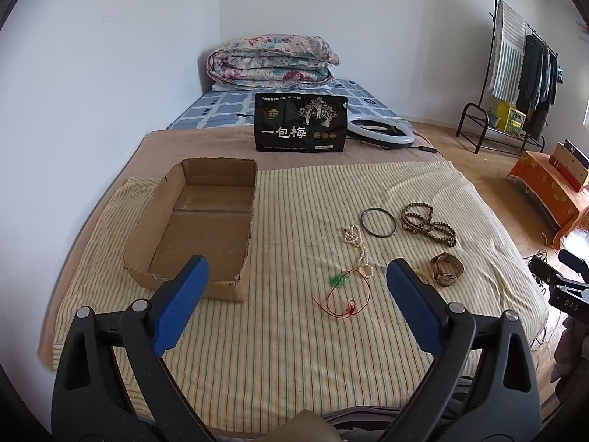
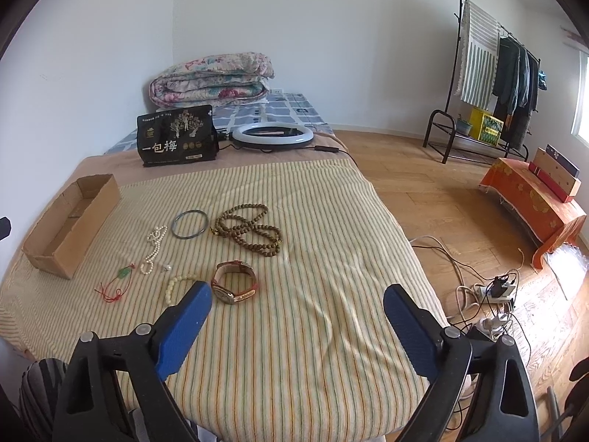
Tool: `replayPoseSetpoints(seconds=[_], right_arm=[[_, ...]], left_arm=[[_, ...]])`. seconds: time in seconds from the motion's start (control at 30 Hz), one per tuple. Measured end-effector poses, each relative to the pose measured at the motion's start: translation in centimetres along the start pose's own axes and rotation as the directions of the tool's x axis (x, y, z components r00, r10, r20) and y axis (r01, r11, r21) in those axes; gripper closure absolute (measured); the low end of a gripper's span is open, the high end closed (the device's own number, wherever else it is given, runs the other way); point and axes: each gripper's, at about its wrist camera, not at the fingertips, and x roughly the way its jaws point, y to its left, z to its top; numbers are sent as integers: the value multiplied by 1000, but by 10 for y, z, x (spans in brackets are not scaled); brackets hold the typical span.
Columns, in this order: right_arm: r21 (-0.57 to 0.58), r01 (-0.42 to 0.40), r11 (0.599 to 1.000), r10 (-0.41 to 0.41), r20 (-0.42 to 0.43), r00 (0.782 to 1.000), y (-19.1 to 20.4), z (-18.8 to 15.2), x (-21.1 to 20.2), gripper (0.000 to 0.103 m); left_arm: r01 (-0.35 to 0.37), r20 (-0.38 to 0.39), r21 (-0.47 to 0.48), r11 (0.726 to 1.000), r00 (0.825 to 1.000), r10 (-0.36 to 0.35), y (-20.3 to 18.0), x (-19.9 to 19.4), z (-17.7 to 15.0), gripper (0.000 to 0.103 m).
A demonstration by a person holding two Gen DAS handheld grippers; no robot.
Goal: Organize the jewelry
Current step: 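Move left tool toward the pearl necklace while right tool approaches the red-strap watch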
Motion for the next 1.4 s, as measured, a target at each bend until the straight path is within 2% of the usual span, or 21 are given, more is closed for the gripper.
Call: replayPoseSetpoints(seconds=[0.1,0.2,0.33,0.57,0.9,1.07,1.2,1.3,1.4], right_arm=[[-3,-11,1000,11,-13,1000,0,2,10,9],[-11,-15,1000,14,-31,999,1,3,20,13],[-9,-37,999,37,-51,998,2,6,35,13],[-24,-70,997,67,-94,993,7,6,57,18],[-37,-94,995,87,-167,982,9,10,96,24],[-33,-123,992,114,-203,973,13,11,118,28],[-38,-142,989,130,-229,965,18,12,134,30],[-45,-154,987,138,-245,960,23,13,146,31],[-52,-160,986,142,-259,955,28,14,155,33]], left_arm=[[21,-16,14,1000,1000,-21,-6,12,4,5],[43,-39,28,999,998,-42,-14,23,6,11],[71,-71,44,997,995,-68,-23,40,9,17],[129,-139,54,990,983,-120,-37,75,13,26],[200,-259,36,979,948,-184,-58,141,16,36],[195,-313,32,980,933,-175,-67,177,14,40],[193,-351,-1,981,919,-181,-67,205,14,46],[195,-376,-26,981,907,-190,-68,224,13,46],[178,-392,-34,983,903,-177,-70,238,12,48]])
